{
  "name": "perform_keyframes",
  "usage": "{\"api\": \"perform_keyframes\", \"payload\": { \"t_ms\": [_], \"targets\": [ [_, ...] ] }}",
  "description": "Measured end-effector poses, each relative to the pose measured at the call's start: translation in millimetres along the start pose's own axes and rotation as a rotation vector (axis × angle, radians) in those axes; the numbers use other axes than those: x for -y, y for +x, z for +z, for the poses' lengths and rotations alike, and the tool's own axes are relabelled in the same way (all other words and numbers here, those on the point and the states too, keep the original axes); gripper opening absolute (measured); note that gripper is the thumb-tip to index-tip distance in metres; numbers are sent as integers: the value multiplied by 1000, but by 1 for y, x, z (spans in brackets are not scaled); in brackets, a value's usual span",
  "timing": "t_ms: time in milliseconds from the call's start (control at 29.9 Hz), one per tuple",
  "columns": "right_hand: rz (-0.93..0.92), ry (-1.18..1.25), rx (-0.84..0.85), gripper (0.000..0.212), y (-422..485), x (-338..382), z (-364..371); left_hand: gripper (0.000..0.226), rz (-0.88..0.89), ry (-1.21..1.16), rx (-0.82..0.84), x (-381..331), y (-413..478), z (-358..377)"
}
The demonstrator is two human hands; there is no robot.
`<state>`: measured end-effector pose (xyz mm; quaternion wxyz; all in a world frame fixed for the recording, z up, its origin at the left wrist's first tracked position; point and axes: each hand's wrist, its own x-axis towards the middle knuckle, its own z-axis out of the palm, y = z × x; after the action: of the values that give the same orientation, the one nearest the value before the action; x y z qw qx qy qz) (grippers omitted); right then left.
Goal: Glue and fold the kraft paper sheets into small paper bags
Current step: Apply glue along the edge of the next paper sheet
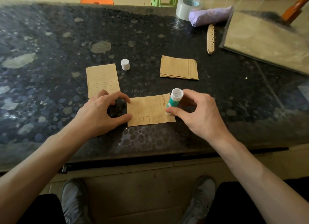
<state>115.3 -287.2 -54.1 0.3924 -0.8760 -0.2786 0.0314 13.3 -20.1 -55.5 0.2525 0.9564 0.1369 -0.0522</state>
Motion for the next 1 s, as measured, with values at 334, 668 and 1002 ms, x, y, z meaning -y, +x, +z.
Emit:
{"api": "perform_keyframes", "payload": {
  "t_ms": [334, 668, 1002],
  "targets": [
    [81, 15, 136, 35, 6, -3, -11, 51, 5, 0, 0, 1, 1, 0],
    [72, 30, 256, 30, 5, 1, -18, 50, 13, 4, -11, 3, 1, 1],
    [49, -20, 279, 29, 4, 1, -22, 50, 13, 9, -11, 3, 1, 1]
  ]
}}
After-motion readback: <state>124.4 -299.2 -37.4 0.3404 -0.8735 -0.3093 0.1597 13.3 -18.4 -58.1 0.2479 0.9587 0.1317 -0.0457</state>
